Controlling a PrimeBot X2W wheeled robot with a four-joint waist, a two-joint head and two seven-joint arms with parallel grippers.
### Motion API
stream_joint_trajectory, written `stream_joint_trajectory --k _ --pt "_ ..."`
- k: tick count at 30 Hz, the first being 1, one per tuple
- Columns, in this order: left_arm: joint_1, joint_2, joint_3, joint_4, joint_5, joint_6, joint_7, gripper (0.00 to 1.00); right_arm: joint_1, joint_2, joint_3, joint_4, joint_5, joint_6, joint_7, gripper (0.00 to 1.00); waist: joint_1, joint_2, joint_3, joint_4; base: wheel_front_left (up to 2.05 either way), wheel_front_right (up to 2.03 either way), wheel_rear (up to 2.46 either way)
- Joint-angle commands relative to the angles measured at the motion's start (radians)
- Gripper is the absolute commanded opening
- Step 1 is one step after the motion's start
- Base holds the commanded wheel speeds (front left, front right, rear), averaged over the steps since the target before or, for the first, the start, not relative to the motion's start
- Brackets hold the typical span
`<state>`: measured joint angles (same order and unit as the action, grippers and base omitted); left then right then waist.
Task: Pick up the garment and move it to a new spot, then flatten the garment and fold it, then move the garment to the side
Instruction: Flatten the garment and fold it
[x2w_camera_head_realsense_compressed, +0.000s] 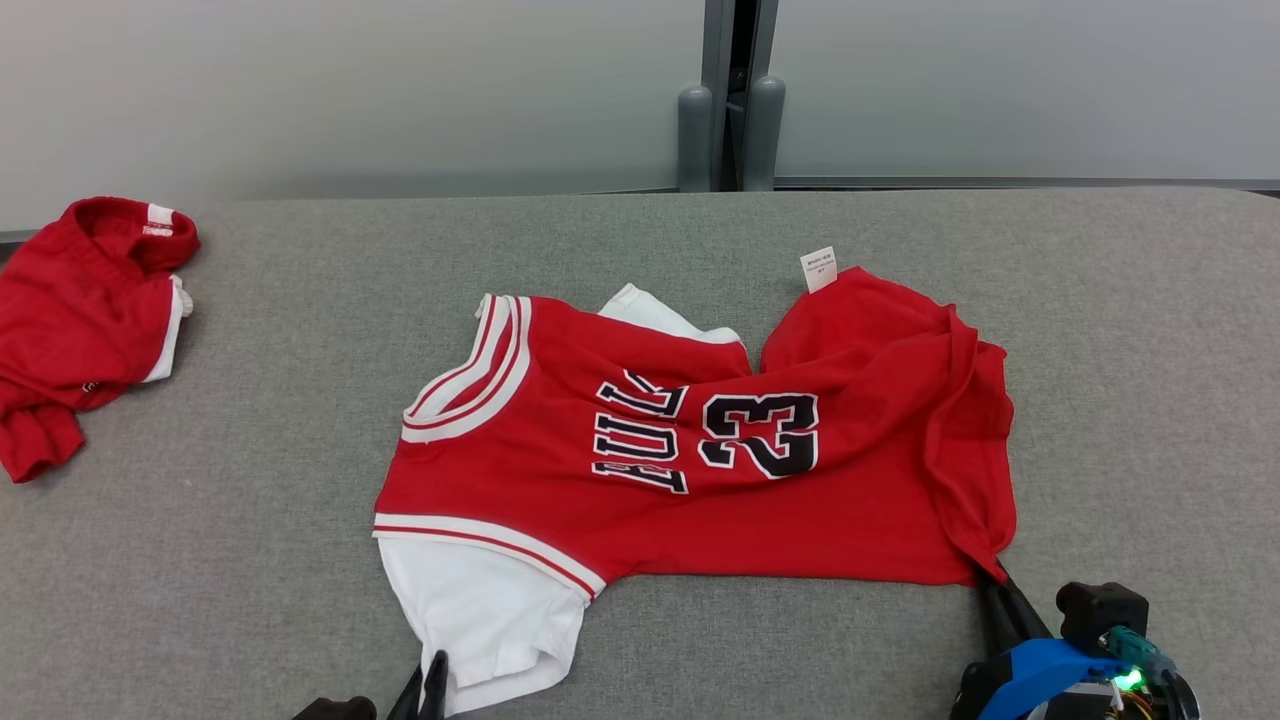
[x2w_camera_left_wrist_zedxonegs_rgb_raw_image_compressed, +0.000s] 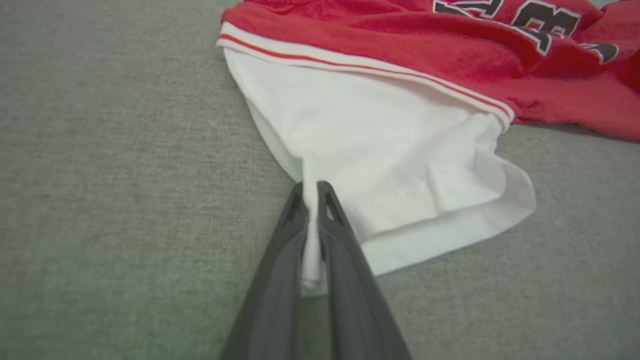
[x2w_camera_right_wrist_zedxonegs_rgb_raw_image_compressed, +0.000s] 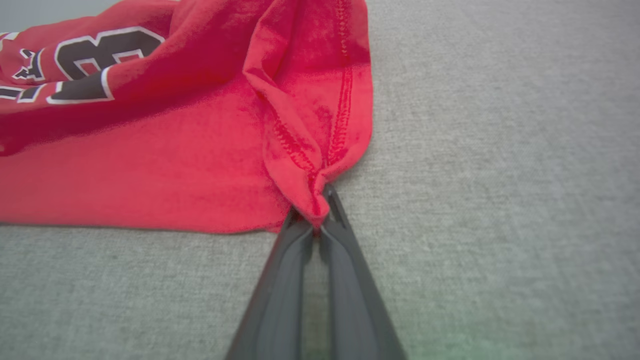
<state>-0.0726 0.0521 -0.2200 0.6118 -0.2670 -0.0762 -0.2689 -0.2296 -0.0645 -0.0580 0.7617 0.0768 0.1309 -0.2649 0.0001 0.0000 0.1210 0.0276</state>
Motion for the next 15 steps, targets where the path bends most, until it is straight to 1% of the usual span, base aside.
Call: stream_joint_trajectory --k 1,9,15 --pt "-0.003 -0.002 -0.006 0.003 -0.007 -0.004 0.008 0.0 0.0 0.002 0.002 -0.005 0.009 -0.001 0.001 0.0 -0.0001 0.0 -0.001 -0.001 0.0 0.0 0.0" --pt "-0.011 0.0 0.002 -0.079 -0.001 -0.01 0.005 0.0 0.021 0.006 0.026 -0.067 0.045 0.0 0.001 0.0 -0.0001 0.0 -0.015 -0.004 0.0 0.0 0.0" --pt "-0.086 0.0 0.026 -0.153 0.043 -0.019 0.005 0.0 -0.024 -0.004 0.07 -0.154 0.06 0.0 0.001 0.0 -0.0001 0.0 -0.01 -0.012 0.0 0.0 0.0"
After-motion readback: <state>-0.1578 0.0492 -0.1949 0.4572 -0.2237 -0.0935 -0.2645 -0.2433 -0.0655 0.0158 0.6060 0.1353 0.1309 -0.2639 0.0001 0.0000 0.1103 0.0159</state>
